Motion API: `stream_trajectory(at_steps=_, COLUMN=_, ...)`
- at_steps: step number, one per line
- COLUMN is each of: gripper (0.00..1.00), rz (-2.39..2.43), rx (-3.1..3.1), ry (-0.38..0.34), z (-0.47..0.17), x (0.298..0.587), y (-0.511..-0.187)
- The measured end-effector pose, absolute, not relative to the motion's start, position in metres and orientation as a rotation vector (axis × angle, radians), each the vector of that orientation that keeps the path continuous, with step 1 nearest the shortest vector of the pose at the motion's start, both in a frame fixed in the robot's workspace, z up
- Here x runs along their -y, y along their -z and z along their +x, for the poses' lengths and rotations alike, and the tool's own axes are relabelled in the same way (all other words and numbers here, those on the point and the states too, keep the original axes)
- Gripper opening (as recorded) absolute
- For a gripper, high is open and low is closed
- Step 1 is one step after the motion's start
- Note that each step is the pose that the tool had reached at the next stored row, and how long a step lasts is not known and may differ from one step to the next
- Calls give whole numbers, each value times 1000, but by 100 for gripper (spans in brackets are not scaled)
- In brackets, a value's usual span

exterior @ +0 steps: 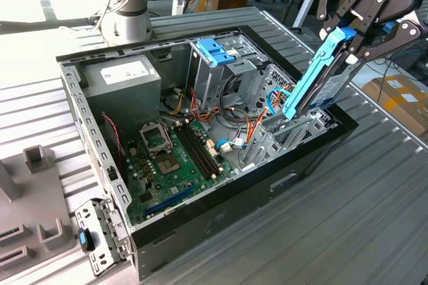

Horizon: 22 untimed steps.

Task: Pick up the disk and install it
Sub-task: 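Insert the disk into the insertion slot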

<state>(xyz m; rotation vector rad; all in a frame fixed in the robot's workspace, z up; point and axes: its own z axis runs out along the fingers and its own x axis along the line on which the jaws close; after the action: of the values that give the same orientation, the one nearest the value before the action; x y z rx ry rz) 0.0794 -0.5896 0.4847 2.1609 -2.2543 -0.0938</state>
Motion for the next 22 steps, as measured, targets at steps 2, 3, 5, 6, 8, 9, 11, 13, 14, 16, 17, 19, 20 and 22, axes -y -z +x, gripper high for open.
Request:
stream_trajectory(at_steps=2, gripper=37, rz=2161, rx=2254, ry=94, z=79, x=590, y=-484)
stream_trajectory(at_steps=3, gripper=37, rz=2161, rx=2254, ry=94, z=79, x=590, y=-484)
stream_trajectory(at_steps=5, gripper=37, rz=2161, rx=2254, ry=94, z=79, x=590, y=-483)
stream_trajectory(at_steps=6, gripper=37, rz=2161, rx=2254, ry=94, z=79, x=590, y=-483)
stream_trajectory(at_steps=8, gripper=37, rz=2161, rx=2254, ry=94, z=79, x=590, y=-483)
stream_trajectory(at_steps=9, gripper=37, rz=2161, rx=2254, ry=94, z=79, x=590, y=-482)
stream_trajectory(at_steps=11, gripper=37, rz=2161, rx=2254, ry=94, z=79, x=590, y=-482)
stream_trajectory(at_steps=13, gripper=37, rz=2161, rx=2254, ry=94, z=79, x=590, y=-481)
stream_trajectory(at_steps=14, gripper=37, rz=2161, rx=2254, ry=94, z=79, x=590, y=-480)
stream_trajectory(at_steps=16, gripper=37, rz=2161, rx=2254, ry=94, z=77, x=590, y=-477)
stream_trajectory(at_steps=17, gripper=37, rz=2161, rx=2254, ry=94, z=77, x=590, y=-476)
stream_trajectory(at_steps=19, gripper=37, rz=2161, rx=2254, ry=94, z=77, x=590, y=-475)
stream_trajectory(at_steps=20, gripper=37, rz=2161, rx=2254, ry=94, z=77, x=590, y=-475)
stream_trajectory(at_steps=22, gripper=37, rz=2161, rx=2254, ry=94, z=77, x=590, y=-474)
